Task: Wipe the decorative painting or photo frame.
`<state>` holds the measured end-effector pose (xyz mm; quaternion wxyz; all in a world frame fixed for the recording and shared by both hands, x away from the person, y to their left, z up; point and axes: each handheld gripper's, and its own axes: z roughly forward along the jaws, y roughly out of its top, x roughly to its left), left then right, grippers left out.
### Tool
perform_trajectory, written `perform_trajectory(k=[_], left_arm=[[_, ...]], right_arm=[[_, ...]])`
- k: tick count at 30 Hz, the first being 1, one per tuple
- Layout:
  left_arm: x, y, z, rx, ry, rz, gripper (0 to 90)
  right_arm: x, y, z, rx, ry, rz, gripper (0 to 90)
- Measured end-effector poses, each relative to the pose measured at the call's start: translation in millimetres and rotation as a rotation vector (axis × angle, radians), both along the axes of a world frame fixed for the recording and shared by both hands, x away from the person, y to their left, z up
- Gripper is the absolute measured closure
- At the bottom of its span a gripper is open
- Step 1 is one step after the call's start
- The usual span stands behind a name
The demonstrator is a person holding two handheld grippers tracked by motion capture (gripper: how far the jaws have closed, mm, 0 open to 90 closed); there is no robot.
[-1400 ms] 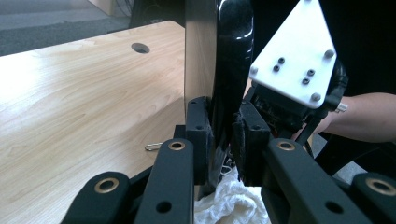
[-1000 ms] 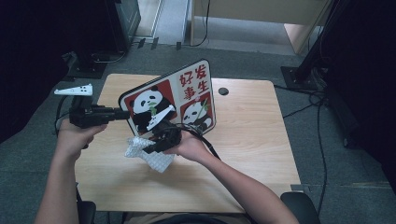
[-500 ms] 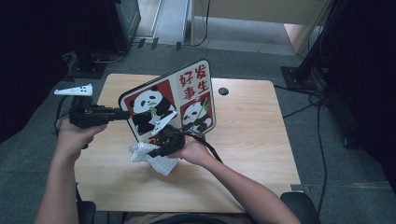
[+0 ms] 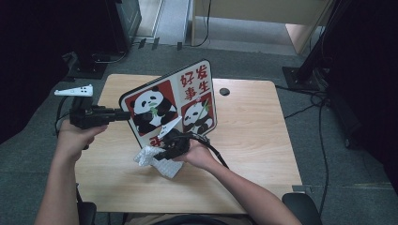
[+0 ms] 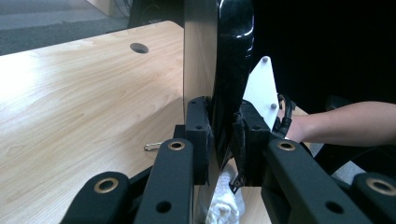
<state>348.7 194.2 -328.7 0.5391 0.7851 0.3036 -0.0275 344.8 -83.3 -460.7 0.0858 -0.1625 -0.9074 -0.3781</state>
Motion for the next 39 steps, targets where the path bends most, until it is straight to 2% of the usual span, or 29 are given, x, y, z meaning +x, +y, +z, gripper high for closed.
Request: perform_trajectory(k=[8, 15, 19, 21, 27, 35, 39], left_arm=[[0.0, 0.0, -0.2, 0.002, -0.004, 0.000, 78.3], [-0.3, -0.4, 0.1, 0.005, -0.006, 0.000, 78.3], [-0.8, -0.6, 0.0, 0.005, -0.010, 0.003, 78.3], [-1.1, -0.7, 0.0, 0.006, -0.011, 0.005, 78.3], [-1.0, -0.5, -0.5, 0.002, -0.007, 0.005, 78.2], [-1.2, -0.6, -0.4, 0.007, -0.013, 0.003, 78.2], [-1.0, -0.6, -0.3, 0.005, -0.009, 0.001, 78.2]], right_arm=[[3.4, -9.8, 1.8, -0.005, -0.024, -0.021, 78.4], [6.2, -23.7, 3.9, 0.004, -0.014, -0.065, 78.5], [6.4, -25.6, 8.5, 0.017, 0.001, -0.056, 78.5], [5.1, -25.1, 11.7, 0.006, 0.005, -0.041, 78.7], [2.7, -25.2, 24.5, 0.018, 0.004, -0.021, 79.0], [0.3, -32.0, 47.8, 0.044, 0.011, -0.028, 79.2], [-1.0, -35.0, 62.9, 0.045, -0.010, -0.028, 79.2]])
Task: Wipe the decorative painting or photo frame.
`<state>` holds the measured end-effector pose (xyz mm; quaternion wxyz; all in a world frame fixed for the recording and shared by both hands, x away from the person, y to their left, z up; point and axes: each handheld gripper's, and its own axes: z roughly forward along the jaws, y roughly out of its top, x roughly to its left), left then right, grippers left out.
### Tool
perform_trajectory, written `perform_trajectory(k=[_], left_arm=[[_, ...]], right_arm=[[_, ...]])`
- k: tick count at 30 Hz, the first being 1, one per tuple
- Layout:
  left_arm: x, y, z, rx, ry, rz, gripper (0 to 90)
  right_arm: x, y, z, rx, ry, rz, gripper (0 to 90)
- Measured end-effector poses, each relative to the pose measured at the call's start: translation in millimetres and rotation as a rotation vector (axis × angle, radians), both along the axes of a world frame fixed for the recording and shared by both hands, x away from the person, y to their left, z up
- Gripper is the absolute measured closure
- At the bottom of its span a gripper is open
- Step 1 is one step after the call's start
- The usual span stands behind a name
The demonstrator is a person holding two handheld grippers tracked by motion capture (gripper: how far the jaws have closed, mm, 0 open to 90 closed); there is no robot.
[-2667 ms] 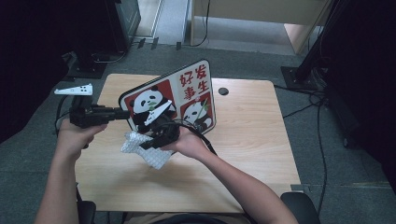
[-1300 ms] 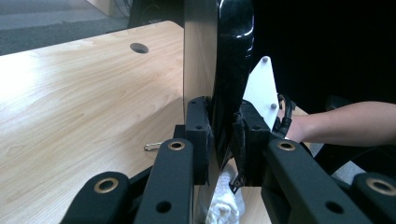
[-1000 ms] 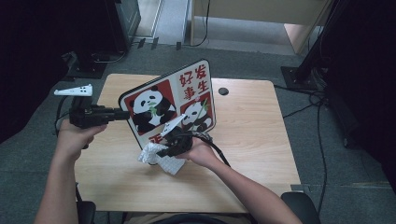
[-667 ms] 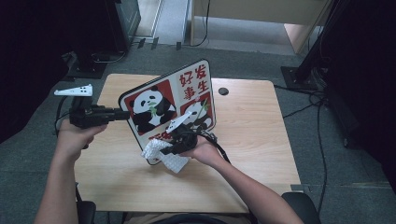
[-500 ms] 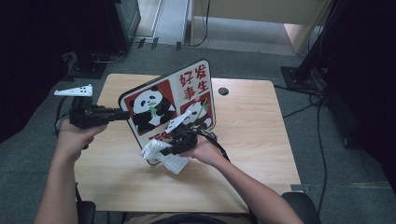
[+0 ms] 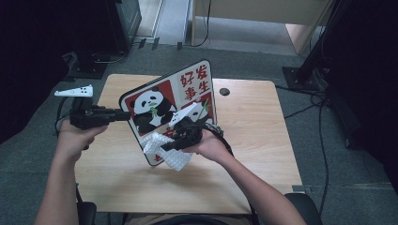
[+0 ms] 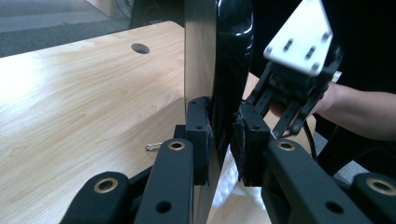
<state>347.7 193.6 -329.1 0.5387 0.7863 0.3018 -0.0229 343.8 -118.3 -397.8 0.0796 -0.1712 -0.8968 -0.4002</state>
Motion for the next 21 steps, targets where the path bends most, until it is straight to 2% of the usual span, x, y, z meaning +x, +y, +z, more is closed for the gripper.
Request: perform_trajectory(k=[5, 11, 17, 21], left_arm=[[0.2, -0.1, 0.3, 0.001, 0.001, -0.003, 78.2], [0.4, 0.0, -0.1, 0.000, -0.005, 0.001, 78.3], [0.5, -0.3, -0.1, 0.000, -0.008, 0.001, 78.3], [-0.1, -0.7, 0.1, -0.001, -0.006, 0.005, 78.3]], right_arm=[[3.3, -4.3, 24.9, 0.031, -0.013, -0.020, 79.2], [10.1, -3.5, 60.1, 0.031, -0.058, -0.021, 79.2], [17.4, 1.5, 97.1, 0.073, -0.075, -0.019, 79.1], [20.9, 8.4, 114.4, 0.050, -0.107, -0.013, 79.1]])
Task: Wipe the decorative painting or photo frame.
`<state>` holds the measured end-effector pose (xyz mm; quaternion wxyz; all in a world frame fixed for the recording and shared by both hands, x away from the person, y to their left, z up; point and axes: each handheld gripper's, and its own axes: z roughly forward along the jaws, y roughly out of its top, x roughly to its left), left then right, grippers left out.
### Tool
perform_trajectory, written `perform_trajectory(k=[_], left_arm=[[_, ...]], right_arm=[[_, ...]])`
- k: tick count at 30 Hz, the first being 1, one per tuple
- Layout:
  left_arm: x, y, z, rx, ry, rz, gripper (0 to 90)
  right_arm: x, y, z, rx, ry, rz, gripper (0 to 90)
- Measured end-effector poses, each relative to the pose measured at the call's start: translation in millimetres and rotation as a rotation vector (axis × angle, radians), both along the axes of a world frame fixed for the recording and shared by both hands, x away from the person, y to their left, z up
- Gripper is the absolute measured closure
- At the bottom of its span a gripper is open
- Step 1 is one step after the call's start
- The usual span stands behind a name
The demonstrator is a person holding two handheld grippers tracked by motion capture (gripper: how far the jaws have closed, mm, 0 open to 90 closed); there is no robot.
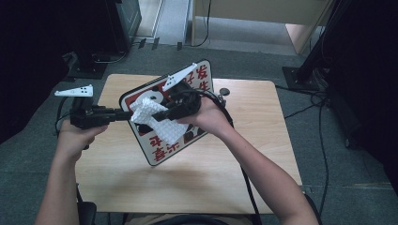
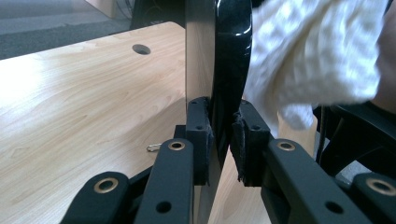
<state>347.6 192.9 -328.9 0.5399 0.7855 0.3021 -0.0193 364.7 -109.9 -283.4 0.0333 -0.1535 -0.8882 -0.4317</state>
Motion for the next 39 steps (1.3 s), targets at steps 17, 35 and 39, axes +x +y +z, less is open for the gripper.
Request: perform_trajectory(k=[17, 35, 39], left_arm=[[0.3, 0.1, -0.2, 0.000, -0.002, -0.001, 78.3], [0.6, 0.5, -0.4, 0.005, -0.006, 0.003, 78.6], [0.6, 0.4, -0.6, 0.005, -0.005, 0.003, 78.6]], right_arm=[[24.9, 33.7, 73.3, -0.054, -0.069, -0.038, 79.0], [49.7, 76.4, 67.9, -0.091, -0.030, -0.072, 78.8], [50.8, 75.8, 65.9, -0.096, -0.037, -0.073, 78.7]])
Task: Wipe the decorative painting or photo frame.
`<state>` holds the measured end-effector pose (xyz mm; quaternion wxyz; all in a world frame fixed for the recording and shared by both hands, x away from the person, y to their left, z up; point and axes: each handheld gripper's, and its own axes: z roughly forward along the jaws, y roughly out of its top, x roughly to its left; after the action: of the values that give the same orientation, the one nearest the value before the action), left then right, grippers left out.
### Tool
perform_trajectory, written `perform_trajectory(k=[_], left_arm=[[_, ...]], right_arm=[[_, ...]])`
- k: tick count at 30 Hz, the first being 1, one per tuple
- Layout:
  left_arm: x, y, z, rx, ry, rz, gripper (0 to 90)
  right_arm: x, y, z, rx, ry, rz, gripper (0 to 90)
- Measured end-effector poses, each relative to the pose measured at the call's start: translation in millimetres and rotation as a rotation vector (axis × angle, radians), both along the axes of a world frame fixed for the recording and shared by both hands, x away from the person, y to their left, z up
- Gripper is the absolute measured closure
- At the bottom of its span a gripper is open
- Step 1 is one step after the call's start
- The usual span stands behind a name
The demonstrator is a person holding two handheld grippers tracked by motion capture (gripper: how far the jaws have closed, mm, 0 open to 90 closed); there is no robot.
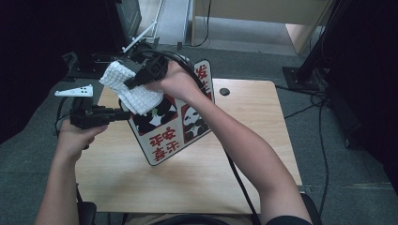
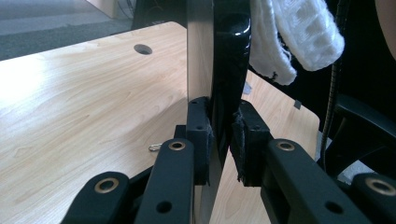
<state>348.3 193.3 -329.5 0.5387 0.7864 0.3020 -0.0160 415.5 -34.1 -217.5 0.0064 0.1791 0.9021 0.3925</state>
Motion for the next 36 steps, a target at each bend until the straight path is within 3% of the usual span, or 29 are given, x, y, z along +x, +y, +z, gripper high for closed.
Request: perform_trajectory(k=[12, 36], left_arm=[[-0.2, 0.1, -0.1, 0.000, 0.002, -0.002, 78.6], [-0.4, 0.5, -0.2, 0.004, 0.003, -0.006, 78.7]], right_arm=[[0.8, -2.6, -0.7, -0.006, -0.007, -0.008, 78.7], [12.5, -29.7, -2.5, 0.018, 0.011, -0.056, 78.7]])
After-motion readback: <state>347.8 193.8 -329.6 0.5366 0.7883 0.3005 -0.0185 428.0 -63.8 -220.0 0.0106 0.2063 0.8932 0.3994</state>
